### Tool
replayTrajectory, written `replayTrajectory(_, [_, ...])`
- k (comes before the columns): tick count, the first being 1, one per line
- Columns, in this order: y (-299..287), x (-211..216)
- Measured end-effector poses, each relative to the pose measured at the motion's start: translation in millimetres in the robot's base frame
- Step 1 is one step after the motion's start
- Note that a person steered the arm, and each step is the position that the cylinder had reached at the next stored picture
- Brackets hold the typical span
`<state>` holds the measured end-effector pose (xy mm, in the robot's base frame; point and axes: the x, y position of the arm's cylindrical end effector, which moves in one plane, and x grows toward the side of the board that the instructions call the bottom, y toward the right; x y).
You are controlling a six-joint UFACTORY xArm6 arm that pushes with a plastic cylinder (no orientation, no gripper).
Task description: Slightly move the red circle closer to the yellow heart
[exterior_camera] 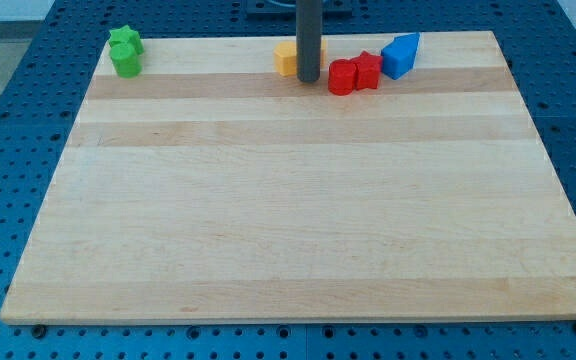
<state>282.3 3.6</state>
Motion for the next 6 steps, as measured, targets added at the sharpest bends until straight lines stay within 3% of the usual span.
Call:
replayTrajectory(3, [-14.5,-7.1])
replayTrajectory(4, [-7.8,48.7])
replayTrajectory(5, [33.1,77.4])
replayTrajectory(6, [53.0,52.7])
